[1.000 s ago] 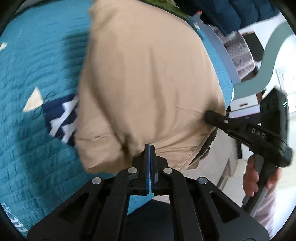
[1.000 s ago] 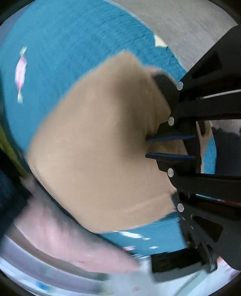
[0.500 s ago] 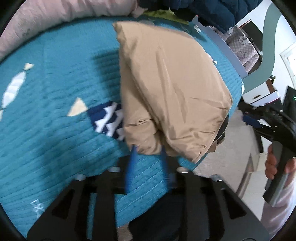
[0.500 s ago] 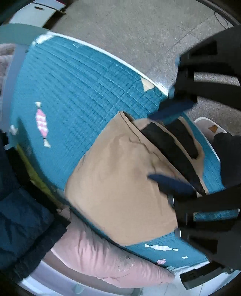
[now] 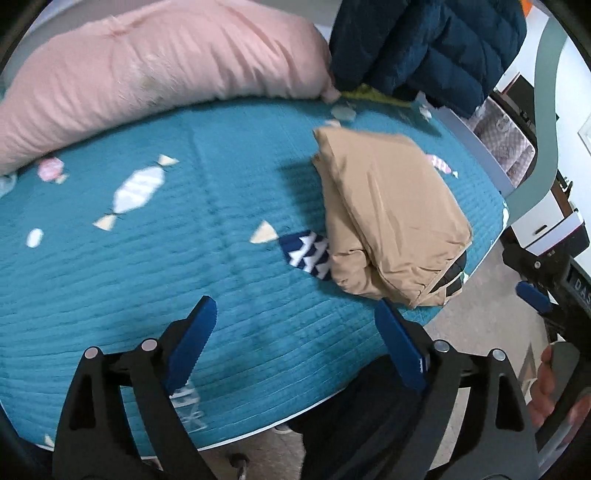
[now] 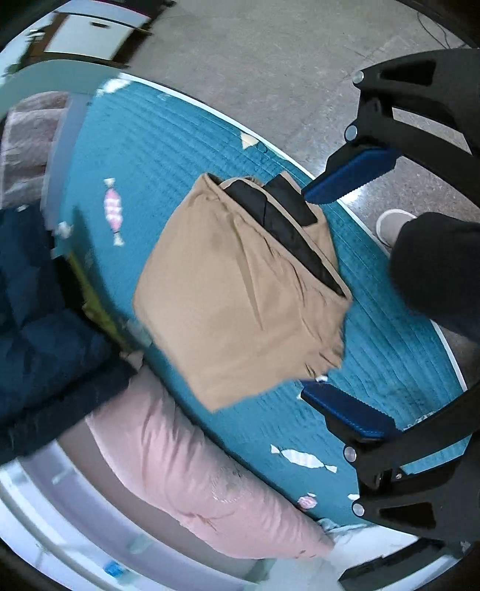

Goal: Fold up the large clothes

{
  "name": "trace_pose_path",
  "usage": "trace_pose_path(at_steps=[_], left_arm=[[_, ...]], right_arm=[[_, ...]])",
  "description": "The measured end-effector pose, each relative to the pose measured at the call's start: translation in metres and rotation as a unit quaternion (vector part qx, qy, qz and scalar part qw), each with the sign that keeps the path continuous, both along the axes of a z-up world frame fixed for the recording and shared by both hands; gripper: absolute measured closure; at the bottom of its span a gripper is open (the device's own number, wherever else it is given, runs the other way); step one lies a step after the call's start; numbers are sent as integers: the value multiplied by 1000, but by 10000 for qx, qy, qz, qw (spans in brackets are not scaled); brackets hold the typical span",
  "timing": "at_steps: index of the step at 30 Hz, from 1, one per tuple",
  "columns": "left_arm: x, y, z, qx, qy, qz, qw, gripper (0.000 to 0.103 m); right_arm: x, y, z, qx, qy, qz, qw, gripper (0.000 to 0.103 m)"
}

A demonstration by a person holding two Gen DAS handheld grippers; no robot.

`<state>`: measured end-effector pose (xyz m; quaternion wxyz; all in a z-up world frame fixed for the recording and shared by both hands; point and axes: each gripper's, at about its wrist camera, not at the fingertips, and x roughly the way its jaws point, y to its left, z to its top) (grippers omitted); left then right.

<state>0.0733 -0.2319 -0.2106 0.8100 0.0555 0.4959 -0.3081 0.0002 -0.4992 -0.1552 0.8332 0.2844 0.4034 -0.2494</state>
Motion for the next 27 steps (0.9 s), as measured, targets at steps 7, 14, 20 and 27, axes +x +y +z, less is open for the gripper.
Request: trace_pose_path(at_steps=[7, 14, 20, 27], left_arm=[[-21, 49, 41, -97, -449, 68, 9989, 13], [-42, 97, 76, -108, -938, 210, 9953, 13], [-58, 128, 102, 181, -1555, 288, 9873, 13], [-69, 164, 128, -142, -1656, 516, 9847, 13]], right_arm=[[-12, 77, 46, -1266, -145, 103, 9918, 8], [-27, 138, 72, -1582, -447, 225, 9861, 8], [-33, 178, 90, -1748, -667, 252, 9820, 8], [-42, 216, 111, -2146, -837, 294, 9727, 8]])
